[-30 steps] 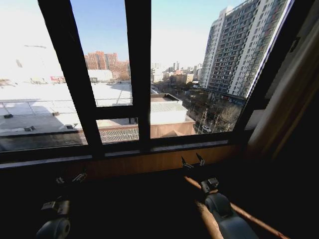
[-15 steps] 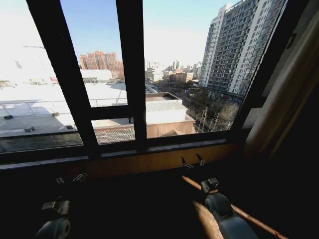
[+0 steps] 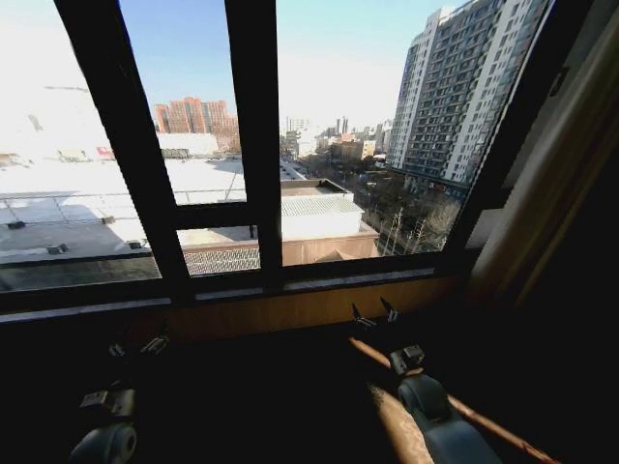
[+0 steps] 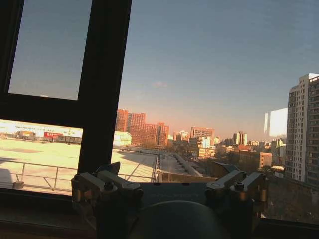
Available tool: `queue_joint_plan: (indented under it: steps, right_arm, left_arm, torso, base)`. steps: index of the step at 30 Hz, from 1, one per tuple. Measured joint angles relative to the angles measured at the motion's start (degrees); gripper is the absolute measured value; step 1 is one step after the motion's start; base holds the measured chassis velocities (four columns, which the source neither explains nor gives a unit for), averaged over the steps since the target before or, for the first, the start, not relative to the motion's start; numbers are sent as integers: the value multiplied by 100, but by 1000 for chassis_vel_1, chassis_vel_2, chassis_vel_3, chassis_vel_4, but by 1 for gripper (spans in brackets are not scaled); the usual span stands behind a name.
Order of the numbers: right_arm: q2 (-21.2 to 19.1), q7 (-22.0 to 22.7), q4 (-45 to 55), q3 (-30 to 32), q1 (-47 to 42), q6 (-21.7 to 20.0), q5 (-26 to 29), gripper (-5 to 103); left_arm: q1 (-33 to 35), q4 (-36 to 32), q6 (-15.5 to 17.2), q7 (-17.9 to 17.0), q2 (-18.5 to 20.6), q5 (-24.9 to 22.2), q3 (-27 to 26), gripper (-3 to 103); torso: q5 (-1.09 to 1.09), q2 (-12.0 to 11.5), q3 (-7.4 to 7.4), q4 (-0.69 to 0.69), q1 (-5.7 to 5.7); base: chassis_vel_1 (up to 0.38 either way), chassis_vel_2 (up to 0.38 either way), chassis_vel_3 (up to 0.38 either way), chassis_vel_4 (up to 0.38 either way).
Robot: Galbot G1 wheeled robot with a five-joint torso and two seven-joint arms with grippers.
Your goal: Open the curtains by pulling them apart, changing their state from closed to fully open.
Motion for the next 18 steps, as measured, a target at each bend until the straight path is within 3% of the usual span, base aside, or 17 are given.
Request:
queue_joint_plan:
  steps: [7,8,12,14,18]
  right_arm:
    - [0,0,-1,0,-1,0,0,100]
    - [0,0,0,0,-1,0,0,100]
    - [-1,0,0,0,-1,0,0,100]
    - [0,0,0,0,-1,0,0,100]
    - [1,0,0,0,0,0,0,100]
  left_arm:
    - [1,0,1,2,0,0,2,100]
    - [1,0,0,2,-1,0,1,100]
    - [2,0,0,2,-1,0,-1,100]
    - [2,1,0,2,0,0,0,100]
    - [-1,1,0,2,0,0,-1,100]
  torso:
    - [0,0,-1,-3,-3]
    - [3,2,-2,3,-6]
    - [5,8,-5,2,-11]
    - [-9,5,-2,-2,-7]
    - [3,-2,2,1,3]
  base:
    - [65,-450,-54,431]
    - [42,-356,-47,314]
    - [36,-120,-54,207]
    - [7,-7,-23,41]
    - [-12,32,-17,-70]
